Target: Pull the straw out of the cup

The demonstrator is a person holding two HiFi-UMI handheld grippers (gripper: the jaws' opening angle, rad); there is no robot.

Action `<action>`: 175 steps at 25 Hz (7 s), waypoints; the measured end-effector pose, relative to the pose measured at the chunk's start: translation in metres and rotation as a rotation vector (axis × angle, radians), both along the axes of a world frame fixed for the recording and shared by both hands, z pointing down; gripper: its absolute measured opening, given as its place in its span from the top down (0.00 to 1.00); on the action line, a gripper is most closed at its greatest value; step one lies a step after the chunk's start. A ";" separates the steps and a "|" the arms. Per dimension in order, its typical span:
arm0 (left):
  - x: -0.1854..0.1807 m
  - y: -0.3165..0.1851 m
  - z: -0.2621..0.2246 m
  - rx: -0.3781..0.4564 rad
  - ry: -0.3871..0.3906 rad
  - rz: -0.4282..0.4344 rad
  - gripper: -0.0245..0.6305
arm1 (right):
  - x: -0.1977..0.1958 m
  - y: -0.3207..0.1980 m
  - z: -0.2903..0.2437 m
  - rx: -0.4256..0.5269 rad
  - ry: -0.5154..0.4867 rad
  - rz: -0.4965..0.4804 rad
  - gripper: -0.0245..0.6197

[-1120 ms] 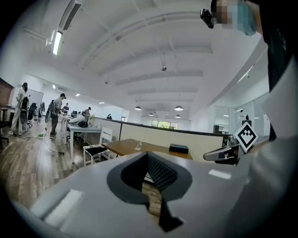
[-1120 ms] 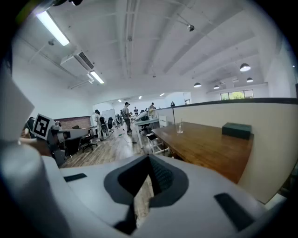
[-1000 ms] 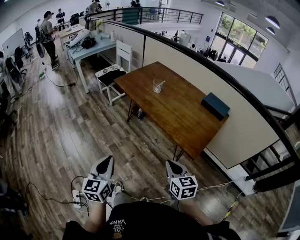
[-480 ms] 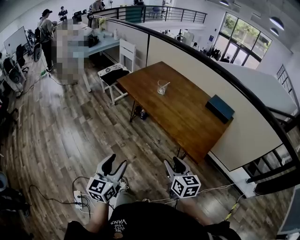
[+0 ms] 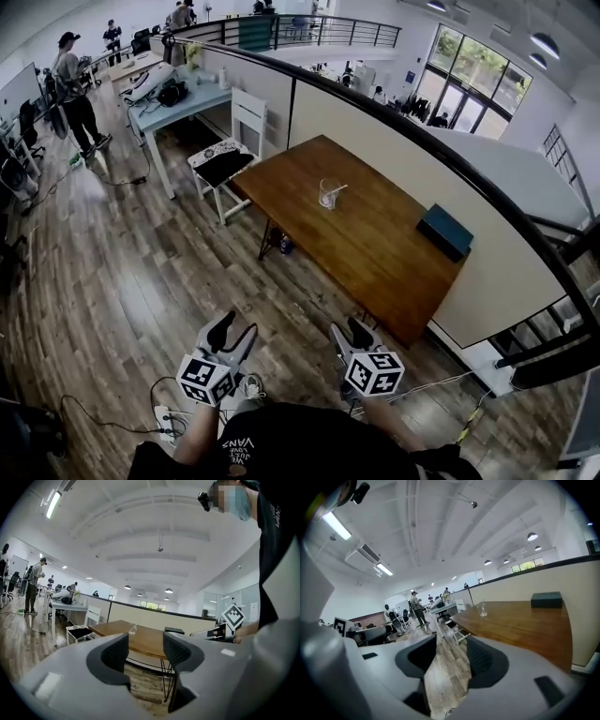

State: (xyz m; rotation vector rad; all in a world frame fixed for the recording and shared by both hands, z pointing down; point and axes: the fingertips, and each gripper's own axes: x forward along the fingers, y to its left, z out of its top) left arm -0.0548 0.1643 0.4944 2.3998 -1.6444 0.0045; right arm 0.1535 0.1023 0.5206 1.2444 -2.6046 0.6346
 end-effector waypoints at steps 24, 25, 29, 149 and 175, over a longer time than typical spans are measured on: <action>-0.122 -0.132 0.020 -0.038 -0.006 0.175 0.63 | -0.109 -0.105 0.015 -0.028 0.027 0.180 0.70; -0.120 -0.139 0.022 -0.040 -0.003 0.179 0.63 | -0.108 -0.113 0.016 -0.032 0.030 0.184 0.70; -0.115 -0.170 0.026 -0.048 0.010 0.168 0.63 | -0.106 -0.150 0.024 -0.049 0.038 0.178 0.70; -0.117 -0.475 0.044 -0.104 0.024 0.194 0.63 | -0.046 -0.533 0.016 0.018 -0.100 0.495 0.91; -0.083 -0.372 0.036 -0.050 0.034 -0.027 0.75 | -0.079 -0.411 -0.031 0.099 -0.132 0.130 0.91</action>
